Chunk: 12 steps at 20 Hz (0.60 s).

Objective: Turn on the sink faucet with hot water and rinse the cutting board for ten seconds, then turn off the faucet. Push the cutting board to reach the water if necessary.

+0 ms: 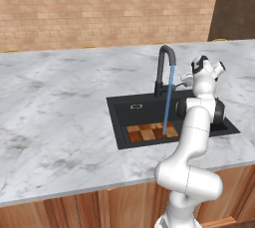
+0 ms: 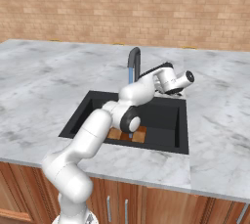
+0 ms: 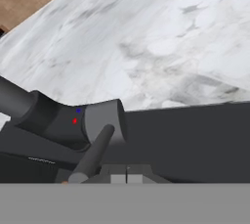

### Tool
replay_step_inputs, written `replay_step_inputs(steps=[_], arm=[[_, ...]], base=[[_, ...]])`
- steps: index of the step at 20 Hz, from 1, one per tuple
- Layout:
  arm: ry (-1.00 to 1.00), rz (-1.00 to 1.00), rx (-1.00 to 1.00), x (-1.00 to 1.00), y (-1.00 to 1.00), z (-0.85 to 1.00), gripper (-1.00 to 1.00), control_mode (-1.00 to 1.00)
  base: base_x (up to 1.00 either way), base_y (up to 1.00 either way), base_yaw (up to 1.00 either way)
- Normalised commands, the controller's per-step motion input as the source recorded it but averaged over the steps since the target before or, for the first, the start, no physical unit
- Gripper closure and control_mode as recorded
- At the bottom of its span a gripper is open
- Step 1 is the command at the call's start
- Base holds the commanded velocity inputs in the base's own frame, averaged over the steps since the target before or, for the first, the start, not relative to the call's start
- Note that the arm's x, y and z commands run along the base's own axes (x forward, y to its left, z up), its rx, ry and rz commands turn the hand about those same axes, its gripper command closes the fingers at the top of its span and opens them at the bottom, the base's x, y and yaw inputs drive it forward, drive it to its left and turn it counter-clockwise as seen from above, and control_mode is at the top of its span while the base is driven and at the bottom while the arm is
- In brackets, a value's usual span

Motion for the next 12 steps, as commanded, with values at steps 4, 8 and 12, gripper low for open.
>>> replay_step_inputs(steps=[4, 8, 12], arm=[[0.0, 0.0, 0.0, 0.0, 0.24, -0.01, 1.0, -1.0], [0.0, 0.0, 0.0, 0.0, 0.21, 0.0, 1.0, -1.0], [0.0, 0.0, 0.0, 0.0, 0.18, -0.01, 1.0, -1.0]], base=[[0.0, 0.0, 0.0], [0.0, 0.0, 0.0], [0.0, 0.0, 0.0]])
